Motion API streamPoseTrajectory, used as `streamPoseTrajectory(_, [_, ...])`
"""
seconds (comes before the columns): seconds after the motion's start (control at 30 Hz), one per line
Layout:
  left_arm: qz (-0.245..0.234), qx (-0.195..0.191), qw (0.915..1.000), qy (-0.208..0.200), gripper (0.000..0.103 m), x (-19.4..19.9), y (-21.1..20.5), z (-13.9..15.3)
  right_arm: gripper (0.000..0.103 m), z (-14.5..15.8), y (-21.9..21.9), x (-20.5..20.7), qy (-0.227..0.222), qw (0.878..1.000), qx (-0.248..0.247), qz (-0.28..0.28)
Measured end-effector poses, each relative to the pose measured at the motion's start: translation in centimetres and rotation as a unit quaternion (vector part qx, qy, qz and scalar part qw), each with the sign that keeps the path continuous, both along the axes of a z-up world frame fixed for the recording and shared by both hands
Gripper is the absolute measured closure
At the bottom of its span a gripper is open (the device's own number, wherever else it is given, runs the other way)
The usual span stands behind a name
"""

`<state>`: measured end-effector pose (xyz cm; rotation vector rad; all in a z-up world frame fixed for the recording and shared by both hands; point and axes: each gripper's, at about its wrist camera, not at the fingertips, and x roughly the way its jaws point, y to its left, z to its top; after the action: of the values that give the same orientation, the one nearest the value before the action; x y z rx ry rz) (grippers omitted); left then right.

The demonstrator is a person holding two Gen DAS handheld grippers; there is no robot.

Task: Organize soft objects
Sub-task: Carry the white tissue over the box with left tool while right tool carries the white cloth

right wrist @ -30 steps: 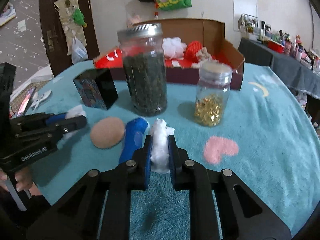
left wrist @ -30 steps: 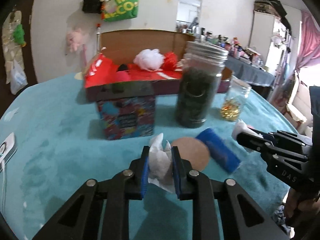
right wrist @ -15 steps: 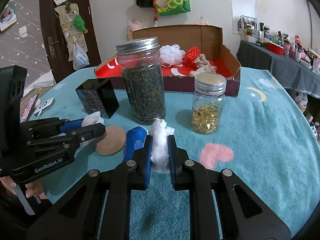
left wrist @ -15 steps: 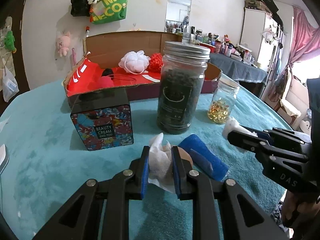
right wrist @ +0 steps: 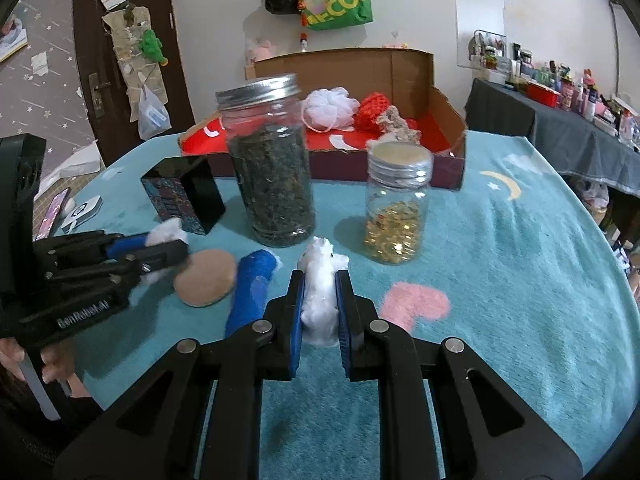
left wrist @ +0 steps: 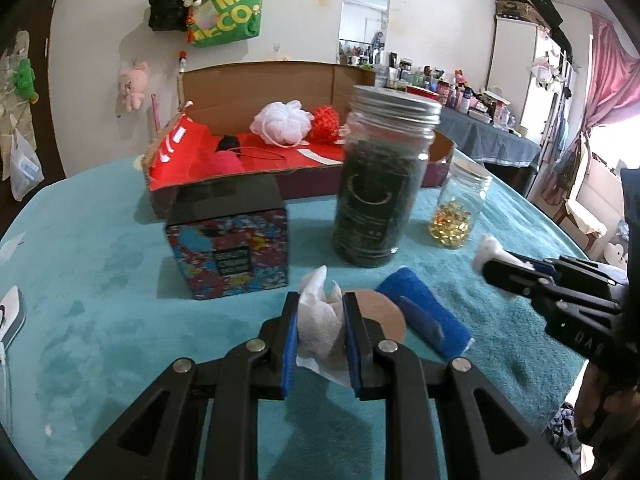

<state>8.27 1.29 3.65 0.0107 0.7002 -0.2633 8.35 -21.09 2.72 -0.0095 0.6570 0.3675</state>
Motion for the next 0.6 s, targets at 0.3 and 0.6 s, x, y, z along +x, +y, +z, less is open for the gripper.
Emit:
streamPoseTrajectory(0.3, [0.028,0.002,0.9995,0.017,0.081,0.0,3.8,-0.3,0.089,-0.2,-3.6,0.5,0.015,0.999,0.008,-0.045])
streamPoseTrajectory(0.6, [0.059,0.018,0.9974,0.036,0.081,0.5,7.5,-0.9,0.089,-0.7,-5.7,1.4,0.043,0.997,0.01,-0.065])
